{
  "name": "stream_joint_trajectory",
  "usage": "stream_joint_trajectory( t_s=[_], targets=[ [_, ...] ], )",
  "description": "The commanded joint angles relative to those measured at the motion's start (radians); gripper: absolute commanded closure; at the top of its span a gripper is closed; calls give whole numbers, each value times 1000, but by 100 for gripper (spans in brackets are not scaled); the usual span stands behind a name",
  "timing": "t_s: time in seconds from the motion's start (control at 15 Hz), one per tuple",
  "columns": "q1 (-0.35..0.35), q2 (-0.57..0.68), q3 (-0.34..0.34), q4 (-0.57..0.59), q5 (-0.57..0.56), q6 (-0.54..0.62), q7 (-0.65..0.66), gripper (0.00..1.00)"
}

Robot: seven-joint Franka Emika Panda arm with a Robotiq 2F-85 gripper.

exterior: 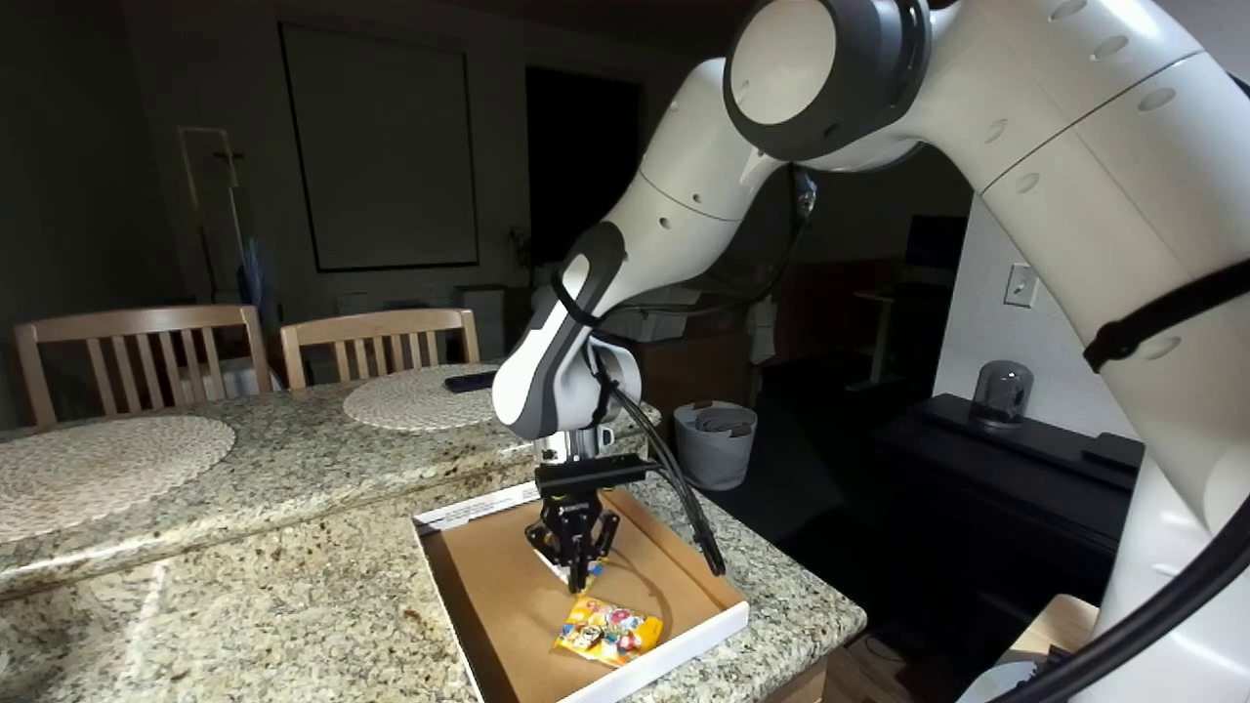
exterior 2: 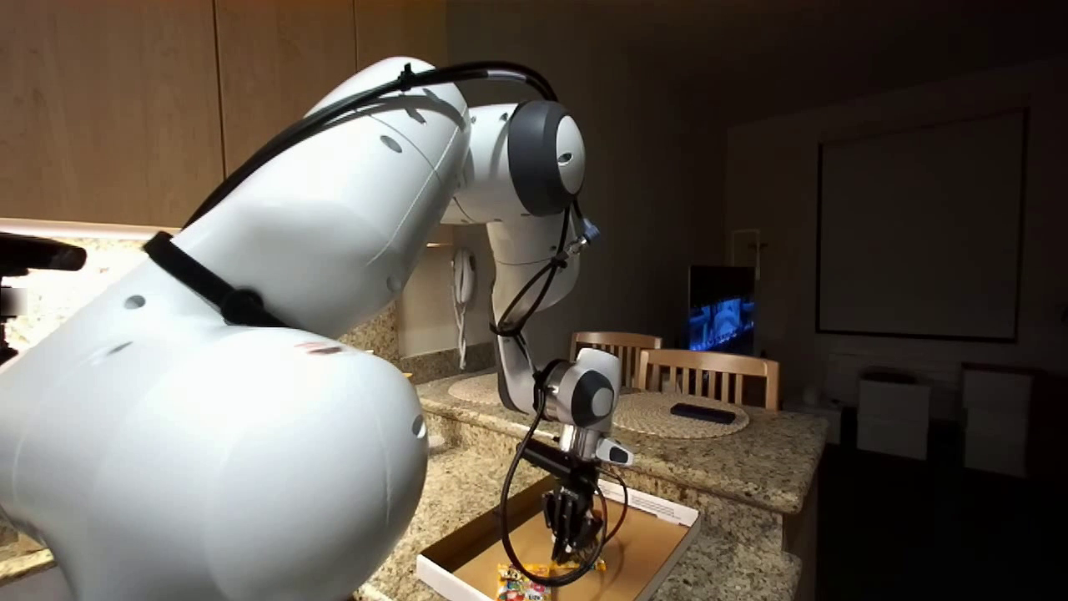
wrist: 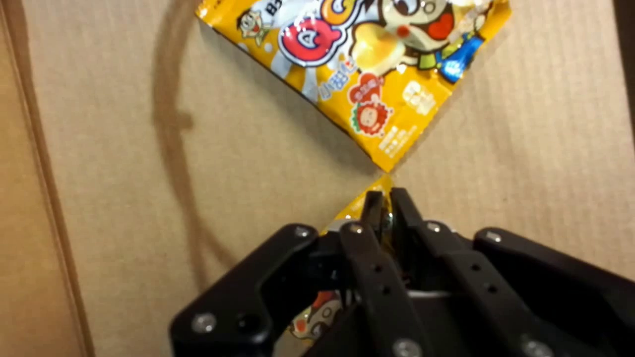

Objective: Remove the two orange sachets from the box and place them on the countertop

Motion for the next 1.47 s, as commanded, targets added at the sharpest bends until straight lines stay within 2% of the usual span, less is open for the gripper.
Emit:
stream_joint_trajectory(
  t_s=[0.0, 0.53, 0.87, 1.2, 1.4],
  targets=[
    [-19, -9, 13, -2, -5, -31, -22, 94],
    [2, -123, -3, -83, -26, 70, -4, 93],
    [22, -215, -17, -140, -77, 133, 18, 93],
    [58, -285, -44, -137, -177, 111, 75, 93],
    [57, -313, -42, -108, -208, 33, 88, 93]
  ],
)
